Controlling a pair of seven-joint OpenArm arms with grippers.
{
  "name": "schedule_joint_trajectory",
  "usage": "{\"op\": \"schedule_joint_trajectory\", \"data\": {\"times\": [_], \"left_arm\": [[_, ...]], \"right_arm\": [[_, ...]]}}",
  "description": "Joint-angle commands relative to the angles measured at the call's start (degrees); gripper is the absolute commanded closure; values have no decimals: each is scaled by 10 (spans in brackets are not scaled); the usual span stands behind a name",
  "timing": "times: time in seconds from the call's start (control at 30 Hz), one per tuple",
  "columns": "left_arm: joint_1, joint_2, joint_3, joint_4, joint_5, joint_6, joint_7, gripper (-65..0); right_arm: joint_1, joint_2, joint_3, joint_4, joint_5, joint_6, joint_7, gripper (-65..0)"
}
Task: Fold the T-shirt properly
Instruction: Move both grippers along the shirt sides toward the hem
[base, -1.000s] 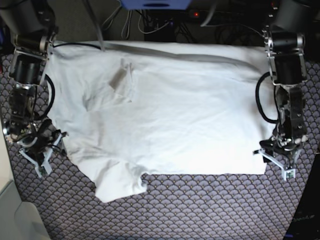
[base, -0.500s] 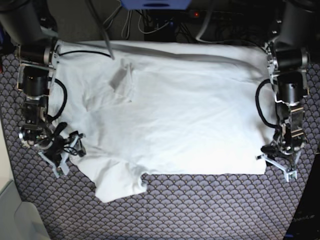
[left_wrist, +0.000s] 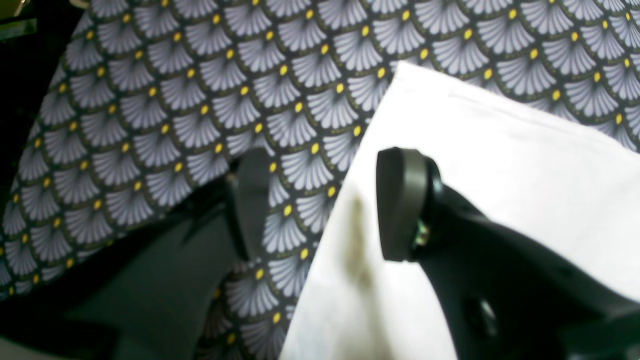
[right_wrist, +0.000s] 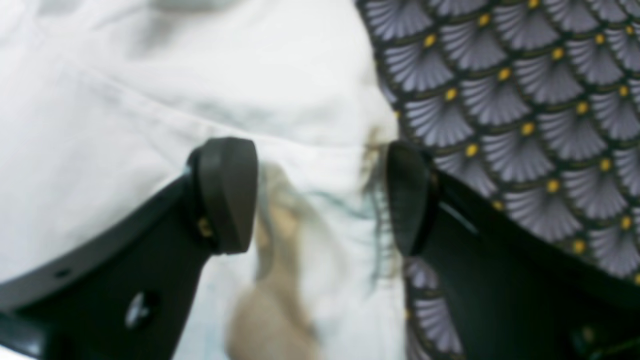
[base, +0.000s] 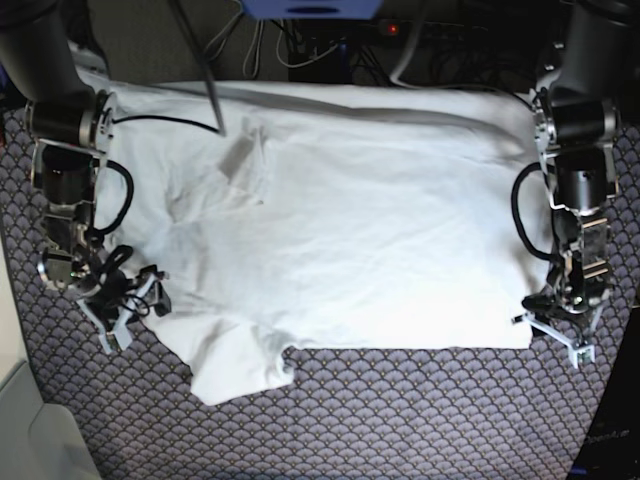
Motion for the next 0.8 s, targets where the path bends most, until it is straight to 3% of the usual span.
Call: {"op": "schedule_joint_trajectory", "data": {"times": [0.0, 0.27, 0.53, 0.77], "left_arm": [[-18, -9, -2, 9, -2, 2, -14, -330], [-32, 10, 3, 7, 2, 2, -21, -330], [-72, 19, 2, -111, 2, 2, -93, -330], [-73, 20, 2, -142, 2, 3, -152, -330]], "right_arm": [[19, 7, 1, 9, 9, 0, 16, -412], [17, 4, 0, 9, 9, 0, 16, -410], [17, 4, 0, 9, 9, 0, 16, -410], [15, 4, 0, 9, 9, 0, 16, -410]]}}
